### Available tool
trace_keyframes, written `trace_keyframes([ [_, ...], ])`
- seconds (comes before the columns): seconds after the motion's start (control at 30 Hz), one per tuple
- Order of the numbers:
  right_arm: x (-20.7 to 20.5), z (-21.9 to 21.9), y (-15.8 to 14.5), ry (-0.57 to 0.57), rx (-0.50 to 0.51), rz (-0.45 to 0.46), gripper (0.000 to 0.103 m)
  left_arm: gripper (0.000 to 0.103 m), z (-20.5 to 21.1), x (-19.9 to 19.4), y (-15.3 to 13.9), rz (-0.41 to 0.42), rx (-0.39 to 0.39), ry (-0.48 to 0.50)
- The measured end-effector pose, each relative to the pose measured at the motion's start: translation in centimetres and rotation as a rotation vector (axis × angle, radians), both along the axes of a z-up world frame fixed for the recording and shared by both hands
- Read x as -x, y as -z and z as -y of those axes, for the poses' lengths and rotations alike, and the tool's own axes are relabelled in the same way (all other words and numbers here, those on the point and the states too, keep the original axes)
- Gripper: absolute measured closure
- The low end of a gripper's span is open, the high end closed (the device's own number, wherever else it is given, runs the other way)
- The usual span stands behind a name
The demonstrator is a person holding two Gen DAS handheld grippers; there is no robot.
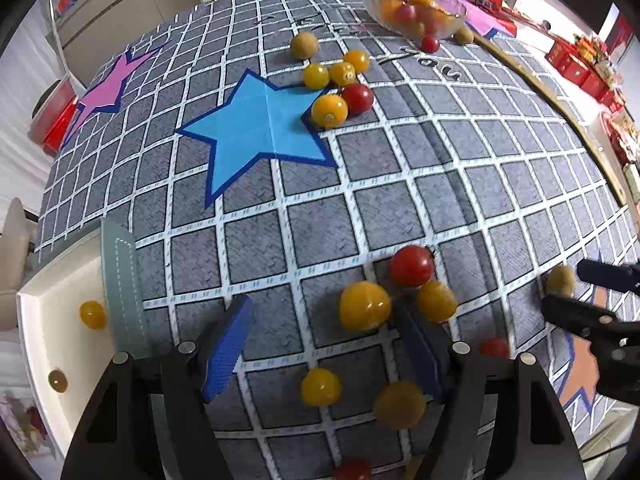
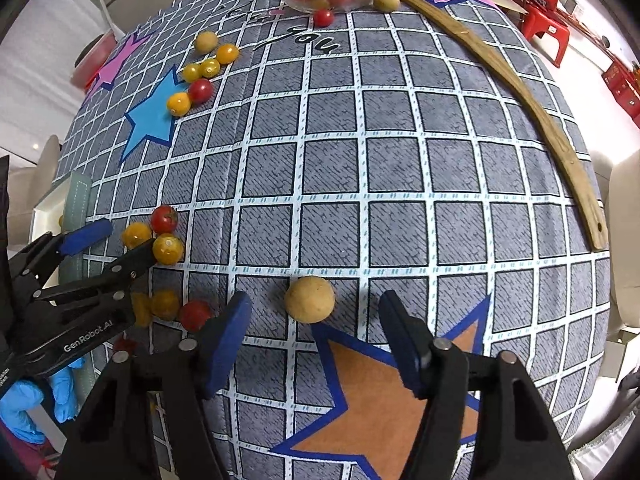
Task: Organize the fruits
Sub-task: 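Grasp a yellow tomato with the left tool while the right tool grasps a beige tomato, then carry both tomatoes over the white tray and open both tools to release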
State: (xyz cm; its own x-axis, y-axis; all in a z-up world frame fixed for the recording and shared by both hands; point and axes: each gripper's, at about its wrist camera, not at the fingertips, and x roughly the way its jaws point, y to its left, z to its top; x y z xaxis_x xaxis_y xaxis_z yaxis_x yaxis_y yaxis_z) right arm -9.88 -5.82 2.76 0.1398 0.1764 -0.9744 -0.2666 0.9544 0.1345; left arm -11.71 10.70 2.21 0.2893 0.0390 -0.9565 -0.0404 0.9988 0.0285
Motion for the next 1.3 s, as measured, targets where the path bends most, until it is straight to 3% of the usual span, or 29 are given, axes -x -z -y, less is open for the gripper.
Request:
trace_keyframes([
  [0.13, -0.2, -0.6, 0.2, -0.014, 0.015, 0.012, 0.042, 0.028, 0.3, -0.3, 0.1, 0.005, -0.001, -0.002],
  [0.23, -0.2, -0.9, 0.2, -0.025, 0.037, 0.023, 0.049, 0.041, 0.5, -0.3, 0.0, 0.009, 0.030, -0.003],
  [0.3, -0.2, -1.4, 0.2, -0.037, 0.059, 0.032, 0.057, 0.041, 0.8, -0.2, -0.1, 0.013, 0.022, 0.001],
  [0.43, -0.5, -2.6, 0.3, -0.045, 0.075, 0.040, 0.074, 0.068, 1.1, 0.0, -0.4, 0.023, 0.041, 0.009],
  [0.5, -0.6, -2.6, 0.4, -0.041, 0.067, 0.038, 0.075, 0.077, 1.2, 0.0, -0.4, 0.022, 0.048, 0.014],
  [0.87, -0.5, -1.5, -0.5, -0.010, -0.031, 0.006, 0.075, 0.077, -0.9, 1.4, -2.0, 0.038, 0.103, -0.066],
  [1.3, 0.1, -7.5, -2.6, -0.114, -0.085, 0.022, 0.075, 0.077, -6.0, 4.8, -4.1, 0.088, 0.093, -0.178],
])
